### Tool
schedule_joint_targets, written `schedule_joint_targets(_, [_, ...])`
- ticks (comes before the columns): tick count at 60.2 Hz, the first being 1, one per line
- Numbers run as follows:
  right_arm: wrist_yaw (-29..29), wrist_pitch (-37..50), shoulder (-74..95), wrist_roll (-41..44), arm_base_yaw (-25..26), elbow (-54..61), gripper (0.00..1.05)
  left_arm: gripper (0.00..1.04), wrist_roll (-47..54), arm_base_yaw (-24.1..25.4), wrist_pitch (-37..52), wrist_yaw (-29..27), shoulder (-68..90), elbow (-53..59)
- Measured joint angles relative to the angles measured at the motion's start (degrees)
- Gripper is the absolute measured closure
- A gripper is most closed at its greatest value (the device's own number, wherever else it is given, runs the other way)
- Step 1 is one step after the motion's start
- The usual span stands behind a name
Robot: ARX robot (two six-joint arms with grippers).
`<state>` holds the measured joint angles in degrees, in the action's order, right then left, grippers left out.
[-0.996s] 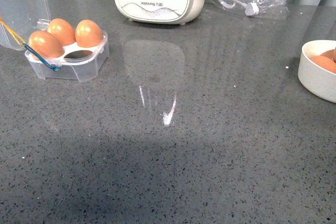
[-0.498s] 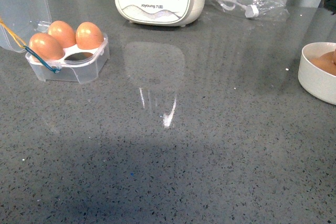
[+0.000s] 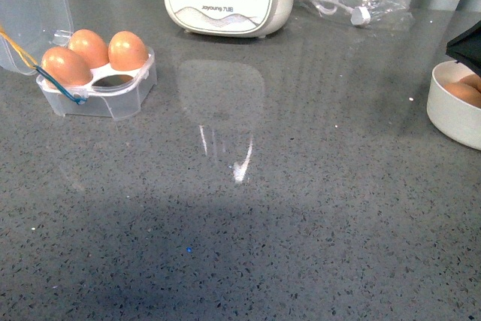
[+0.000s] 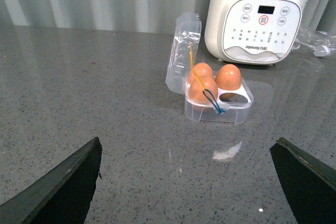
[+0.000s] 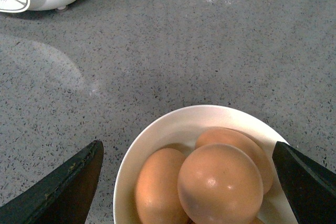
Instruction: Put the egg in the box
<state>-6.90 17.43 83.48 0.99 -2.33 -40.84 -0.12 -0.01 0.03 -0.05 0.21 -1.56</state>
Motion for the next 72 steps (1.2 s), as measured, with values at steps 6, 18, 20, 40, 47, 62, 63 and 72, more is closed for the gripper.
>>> schedule_joint_targets(6, [-1.20,-0.02,0.79,-0.87,0.79,0.04,0.07,0.07,0.00,0.00,0.00,0.02,0.00,0.00])
schedule_joint_targets(18, [-1.33,0.17,1.84,-1.09,1.31,0.52,0.07,0.07,0.00,0.00,0.00,0.02,0.00,0.00])
schedule_joint_targets(20, [-1.38,0.26,1.90,-1.09,1.36,0.61,0.07,0.07,0.00,0.00,0.00,0.02,0.00,0.00])
schedule_joint_targets(40, [-1.16,0.63,2.03,-0.92,1.79,1.05,0.33,0.07,0.00,0.00,0.00,0.00,0.00,0.00])
schedule_joint_targets(47, [-0.83,0.63,2.03,-0.63,1.81,1.40,0.49,0.07,0.00,0.00,0.00,0.02,0.00,0.00])
schedule_joint_targets(62, [-0.76,0.28,1.05,0.07,1.86,1.73,0.62,0.07,0.00,0.00,0.00,0.02,0.00,0.00])
schedule_joint_targets(63, [-0.76,0.24,0.94,0.13,1.86,1.73,0.62,0.07,0.00,0.00,0.00,0.02,0.00,0.00])
schedule_joint_targets(72, [-0.72,-0.44,-0.66,0.44,1.81,1.73,0.62,0.07,0.00,0.00,0.00,0.02,0.00,0.00])
